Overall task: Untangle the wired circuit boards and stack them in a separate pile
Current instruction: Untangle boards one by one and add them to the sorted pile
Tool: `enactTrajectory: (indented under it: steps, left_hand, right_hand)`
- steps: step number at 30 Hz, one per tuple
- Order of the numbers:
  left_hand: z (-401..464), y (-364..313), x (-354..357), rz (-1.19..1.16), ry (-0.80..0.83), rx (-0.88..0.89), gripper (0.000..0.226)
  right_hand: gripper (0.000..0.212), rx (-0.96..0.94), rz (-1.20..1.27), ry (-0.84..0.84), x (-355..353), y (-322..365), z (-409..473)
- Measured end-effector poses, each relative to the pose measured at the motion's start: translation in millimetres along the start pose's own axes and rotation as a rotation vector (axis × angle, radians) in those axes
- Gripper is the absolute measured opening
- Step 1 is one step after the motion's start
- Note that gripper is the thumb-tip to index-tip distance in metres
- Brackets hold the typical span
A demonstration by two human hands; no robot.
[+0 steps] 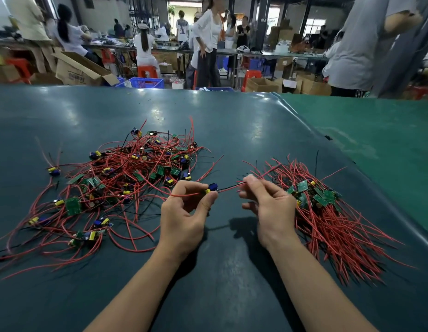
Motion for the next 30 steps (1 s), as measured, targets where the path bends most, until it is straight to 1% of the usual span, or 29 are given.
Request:
enactTrajectory:
  steps: [3,6,8,12,15,16,17,18,19,20,21,22,24,26,28,30]
  left_hand:
    - [-0.5,-5.8,-3.9,-0.011,-0.035,0.033,0.017]
    - [-1.4,-13.2,-10.5,0.014,-0.098,0.077,0.016]
    - [-2.4,-15.9,-16.8,0.029,-0.147,0.108,0.015]
    - [-4.7,-18.0,-17.6,0.061,-0.174,0.149,0.018]
    - [-4.7,-21.2,-23.0,0.068,-0.238,0.188,0.02]
    - [-4.3,-21.7,-29.0,0.074,-0.277,0.199,0.021]
    - [-4.0,-22.1,-35.5,0.087,-0.311,0.209,0.023]
    - [-3.6,-23.1,-39.8,0.11,-0.327,0.219,0.024]
    - [-3.4,-25.1,-40.7,0.144,-0.326,0.231,0.026]
    - [-3.7,-28.3,-39.3,0.187,-0.321,0.246,0.027]
    - [-4.4,-31.9,-36.9,0.23,-0.316,0.268,0.028]
    - [-5.8,-35.8,-33.6,0.274,-0.308,0.302,0.028]
    - [-8.8,-45.5,-26.1,0.401,-0.283,0.396,0.022]
    - [-10.5,-51.8,-22.1,0.506,-0.259,0.457,0.015]
    - [-11.8,-55.1,-19.9,0.55,-0.24,0.494,0.013]
    - [-11.5,-54.5,-14.1,0.547,-0.188,0.497,0.012]
  right_hand:
    - [0.021,-0.073,0.022,-0.141,-18.0,9.8,3.6]
    - [0.02,-0.219,-0.117,-0.209,-23.8,24.1,-1.1]
    - [0.022,-0.281,-0.179,-0.236,-23.5,27.7,-5.2]
    - [0.028,-0.304,-0.194,-0.277,-24.4,25.9,-6.0]
    - [0.019,-0.329,-0.147,-0.31,-28.9,29.6,-6.3]
    - [0.015,-0.367,-0.123,-0.341,-32.8,33.9,-9.0]
    - [0.013,-0.439,-0.152,-0.377,-36.6,42.1,-13.4]
    - [0.01,-0.544,-0.254,-0.398,-35.8,53.9,-20.1]
    - [0.007,-0.658,-0.396,-0.381,-28.4,64.5,-28.1]
    - [0.006,-0.761,-0.526,-0.315,-15.5,68.6,-35.2]
    - [0.01,-0.83,-0.612,-0.206,0.5,66.5,-41.7]
    - [0.015,-0.855,-0.658,-0.079,17.0,60.7,-46.5]
    - [0.03,-0.856,-0.694,0.153,43.4,47.8,-52.7]
    - [0.037,-0.836,-0.701,0.329,58.7,37.3,-54.7]
    - [0.035,-0.806,-0.692,0.443,66.0,28.8,-56.0]
    - [0.032,-0.755,-0.63,0.47,65.9,23.8,-54.8]
Point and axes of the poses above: each hand's wrist, its own z-axis towards the middle knuckle, its own x-axis out of the palm, y = z × x, the point moved 9 cm from there along z, towards the middle knuckle, and after that the axes turned 6 degrees about y, right-handed, at the moved point
